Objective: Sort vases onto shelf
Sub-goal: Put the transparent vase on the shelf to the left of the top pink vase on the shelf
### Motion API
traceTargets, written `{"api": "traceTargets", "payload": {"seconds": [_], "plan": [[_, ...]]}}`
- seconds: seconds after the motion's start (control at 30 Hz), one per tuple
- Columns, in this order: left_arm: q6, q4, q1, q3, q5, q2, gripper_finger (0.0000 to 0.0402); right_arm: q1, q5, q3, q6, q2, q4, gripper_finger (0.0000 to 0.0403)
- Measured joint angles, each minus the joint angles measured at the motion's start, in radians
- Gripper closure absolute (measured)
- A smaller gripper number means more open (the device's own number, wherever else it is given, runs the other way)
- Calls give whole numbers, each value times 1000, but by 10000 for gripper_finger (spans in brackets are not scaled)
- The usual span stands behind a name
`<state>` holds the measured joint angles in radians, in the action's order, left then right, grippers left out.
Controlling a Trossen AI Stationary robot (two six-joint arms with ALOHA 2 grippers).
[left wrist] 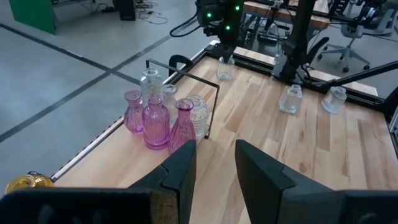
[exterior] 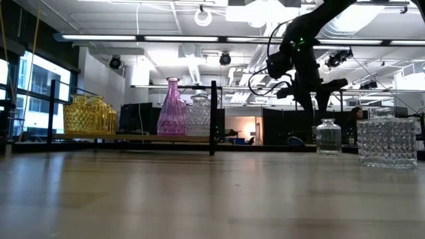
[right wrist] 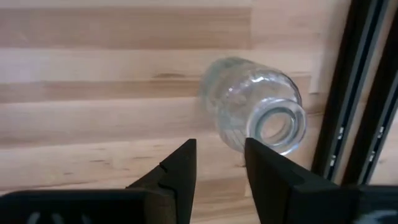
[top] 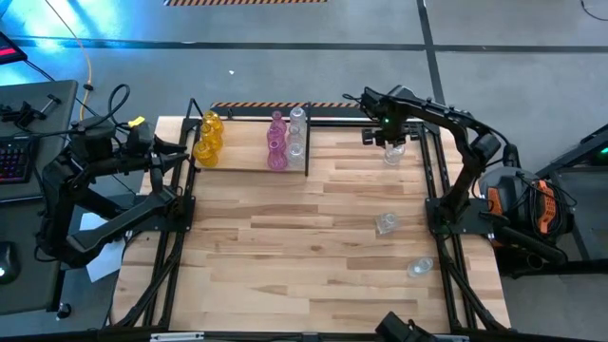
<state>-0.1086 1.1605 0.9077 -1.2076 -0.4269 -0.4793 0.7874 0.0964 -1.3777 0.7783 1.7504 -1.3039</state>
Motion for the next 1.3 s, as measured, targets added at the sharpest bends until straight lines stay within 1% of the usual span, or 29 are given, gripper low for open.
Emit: {"api": "traceTargets", "payload": {"seconds": [0.2,0.5,0.73,0.8,0.93,1.03,1.3], "plan": [[2,-1,0,0,0,0,298,5,1,44,-27,0,-5,285],[3,-7,0,0,0,0,298,2,-5,45,-46,0,-4,285],[3,-7,0,0,2,0,298,2,-58,44,-61,0,0,285],[3,-7,0,0,17,0,298,-5,-63,44,-61,-2,0,285],[2,-6,0,0,55,0,298,-12,-53,43,-72,-11,0,285],[2,-6,0,0,56,0,298,-13,-43,43,-72,-18,-1,285],[2,-12,0,0,56,0,298,-13,45,43,-75,-73,-4,285]]}}
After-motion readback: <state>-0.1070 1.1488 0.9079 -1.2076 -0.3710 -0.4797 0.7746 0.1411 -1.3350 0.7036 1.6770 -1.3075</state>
